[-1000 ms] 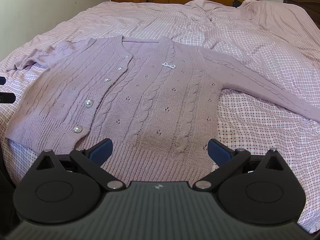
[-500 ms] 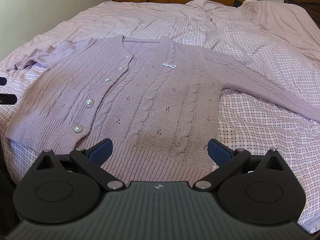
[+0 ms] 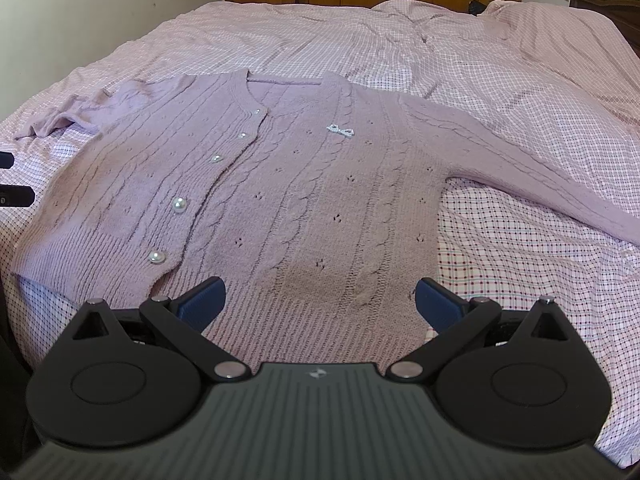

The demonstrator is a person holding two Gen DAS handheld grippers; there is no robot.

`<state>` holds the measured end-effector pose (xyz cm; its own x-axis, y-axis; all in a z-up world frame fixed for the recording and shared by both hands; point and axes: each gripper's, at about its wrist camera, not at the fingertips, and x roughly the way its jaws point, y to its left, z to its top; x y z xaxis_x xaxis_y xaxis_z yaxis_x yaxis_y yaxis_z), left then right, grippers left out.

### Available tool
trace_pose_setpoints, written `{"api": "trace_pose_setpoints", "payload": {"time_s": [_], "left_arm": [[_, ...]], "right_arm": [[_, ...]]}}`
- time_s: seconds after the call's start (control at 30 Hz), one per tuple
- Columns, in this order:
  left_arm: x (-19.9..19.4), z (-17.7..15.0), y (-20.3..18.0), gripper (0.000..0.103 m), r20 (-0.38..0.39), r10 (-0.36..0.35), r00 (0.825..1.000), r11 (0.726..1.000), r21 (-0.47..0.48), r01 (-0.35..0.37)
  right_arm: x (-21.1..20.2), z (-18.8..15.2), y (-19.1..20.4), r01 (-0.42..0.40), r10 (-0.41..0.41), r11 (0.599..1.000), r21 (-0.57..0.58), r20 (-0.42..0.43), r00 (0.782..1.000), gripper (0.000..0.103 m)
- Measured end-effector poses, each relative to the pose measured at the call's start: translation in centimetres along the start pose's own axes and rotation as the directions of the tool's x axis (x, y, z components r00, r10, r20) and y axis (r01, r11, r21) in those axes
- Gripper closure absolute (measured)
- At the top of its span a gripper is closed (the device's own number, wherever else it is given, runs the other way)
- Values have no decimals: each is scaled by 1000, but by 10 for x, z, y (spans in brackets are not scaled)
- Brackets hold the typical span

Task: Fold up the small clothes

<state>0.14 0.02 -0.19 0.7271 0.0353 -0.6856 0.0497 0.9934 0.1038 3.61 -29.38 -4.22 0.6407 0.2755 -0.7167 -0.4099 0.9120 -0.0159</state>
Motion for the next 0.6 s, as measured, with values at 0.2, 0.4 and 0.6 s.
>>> {"api": "trace_pose_setpoints", "payload": {"time_s": [0.2, 0.4, 0.6], "left_arm": [[0, 0, 0, 0, 1, 0, 1000, 1000, 3, 0], [0, 0, -1, 0, -5, 4, 1000, 1000, 3, -4], [0, 0, -1, 0, -6, 4, 1000, 1000, -3, -4]], "right_arm": [[0, 0, 0, 2, -2, 1000, -4, -2, 1000, 0], [0, 0, 0, 2, -2, 1000, -6, -4, 1000, 0], [1, -1, 2, 8, -8, 1000, -14, -9, 1000, 0]]}}
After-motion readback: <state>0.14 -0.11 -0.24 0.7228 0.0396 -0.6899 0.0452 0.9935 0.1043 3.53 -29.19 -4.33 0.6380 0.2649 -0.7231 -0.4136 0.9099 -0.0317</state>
